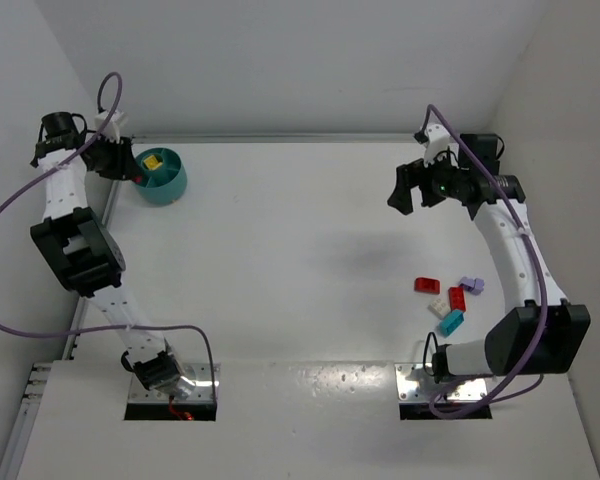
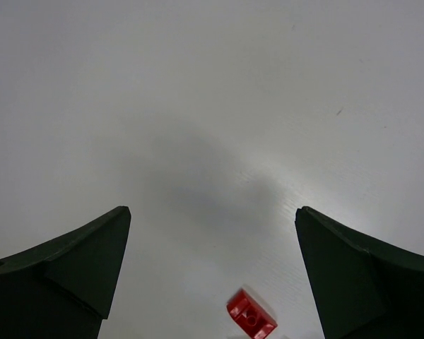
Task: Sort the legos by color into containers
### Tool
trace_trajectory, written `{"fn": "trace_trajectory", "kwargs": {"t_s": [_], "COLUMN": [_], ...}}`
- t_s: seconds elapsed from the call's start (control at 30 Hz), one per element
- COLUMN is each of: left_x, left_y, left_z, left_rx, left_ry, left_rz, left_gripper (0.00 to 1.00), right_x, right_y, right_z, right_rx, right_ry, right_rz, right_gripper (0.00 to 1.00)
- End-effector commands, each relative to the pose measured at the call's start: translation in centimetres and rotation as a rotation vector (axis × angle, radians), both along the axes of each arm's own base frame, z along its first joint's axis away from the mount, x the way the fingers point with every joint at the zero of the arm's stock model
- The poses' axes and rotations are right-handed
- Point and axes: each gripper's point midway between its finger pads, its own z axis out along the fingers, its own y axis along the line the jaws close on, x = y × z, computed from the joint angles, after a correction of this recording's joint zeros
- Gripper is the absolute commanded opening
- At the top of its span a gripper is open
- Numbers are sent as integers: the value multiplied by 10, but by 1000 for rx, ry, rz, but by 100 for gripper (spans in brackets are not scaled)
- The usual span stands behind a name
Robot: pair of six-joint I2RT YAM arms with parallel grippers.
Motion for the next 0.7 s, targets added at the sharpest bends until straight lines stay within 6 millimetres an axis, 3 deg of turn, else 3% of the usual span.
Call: {"fn": "trace_trajectory", "kwargs": {"t_s": [0.0, 0.27, 0.3, 0.53, 0.67], "left_x": [-9, 2, 8, 32, 42], "left_y": [-2, 9, 13, 25, 27], "left_z": [6, 1, -8, -18, -19], "left_rx": [40, -2, 0, 5, -22], "left_ry": [-48, -169, -172, -204, -226], "left_rz": [-165, -268, -268, -262, -238], "left_gripper": [19, 20, 20, 22, 28], "right_x": [-6, -8, -8, -8, -5], "right_y": [18, 34, 34, 37, 41], "right_z": [-5, -15, -16, -18, -20], "right_rx": [76, 154, 154, 173, 199], "right_ry": [35, 108, 108, 124, 156], "right_rz": [84, 130, 130, 137, 139], "right_gripper": [100, 100, 100, 100, 100]}}
